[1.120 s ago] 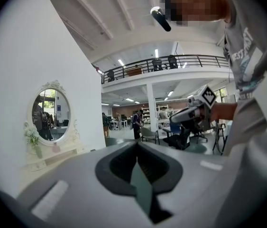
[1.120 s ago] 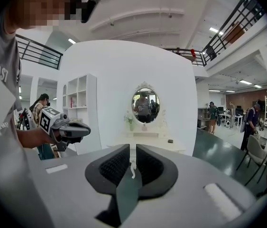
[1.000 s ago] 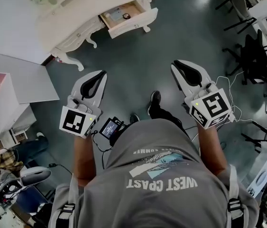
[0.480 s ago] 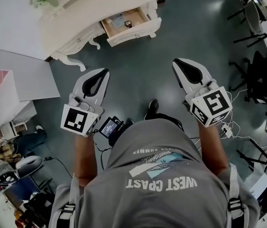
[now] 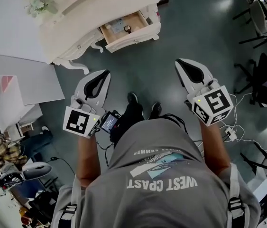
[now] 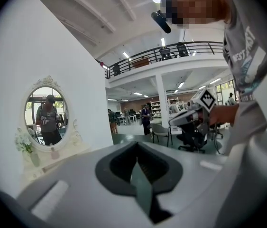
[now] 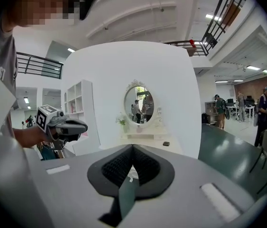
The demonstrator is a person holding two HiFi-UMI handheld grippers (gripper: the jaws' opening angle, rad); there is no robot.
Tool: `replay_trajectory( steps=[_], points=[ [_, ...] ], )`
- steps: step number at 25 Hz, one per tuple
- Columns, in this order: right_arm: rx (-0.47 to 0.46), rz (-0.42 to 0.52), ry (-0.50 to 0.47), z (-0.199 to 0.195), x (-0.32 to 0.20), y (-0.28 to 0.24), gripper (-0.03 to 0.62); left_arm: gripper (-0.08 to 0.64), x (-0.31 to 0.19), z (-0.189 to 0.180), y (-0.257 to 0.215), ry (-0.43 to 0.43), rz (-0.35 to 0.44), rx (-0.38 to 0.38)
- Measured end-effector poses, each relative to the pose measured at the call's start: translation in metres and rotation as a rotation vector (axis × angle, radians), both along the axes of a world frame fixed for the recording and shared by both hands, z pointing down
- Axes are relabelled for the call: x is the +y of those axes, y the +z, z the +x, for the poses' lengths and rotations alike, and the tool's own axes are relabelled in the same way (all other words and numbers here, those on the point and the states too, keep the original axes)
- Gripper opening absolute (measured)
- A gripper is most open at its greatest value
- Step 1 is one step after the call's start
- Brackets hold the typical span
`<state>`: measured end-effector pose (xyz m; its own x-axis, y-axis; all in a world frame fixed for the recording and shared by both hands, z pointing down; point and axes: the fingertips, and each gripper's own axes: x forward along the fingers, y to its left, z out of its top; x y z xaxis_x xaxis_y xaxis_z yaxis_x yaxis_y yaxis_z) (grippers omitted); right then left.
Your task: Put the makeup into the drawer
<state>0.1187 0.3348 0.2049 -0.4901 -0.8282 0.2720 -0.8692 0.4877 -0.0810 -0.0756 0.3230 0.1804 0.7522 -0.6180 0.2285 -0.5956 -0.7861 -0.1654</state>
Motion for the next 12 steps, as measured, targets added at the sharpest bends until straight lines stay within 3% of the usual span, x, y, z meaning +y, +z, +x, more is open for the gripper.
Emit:
replay_trajectory(
  steps=[5,12],
  points=[
    [0.012,-0.013,0.063,0.016,-0.018,0.002,0.002,0.002,-0.034,0.015,0.007,0.058,-0.024,0.002],
    [0.031,-0.025,0.174,0.037,-0.044,-0.006,0.002,0.002,-0.092,0.045,-0.008,0.172,0.010,0.042]
  ],
)
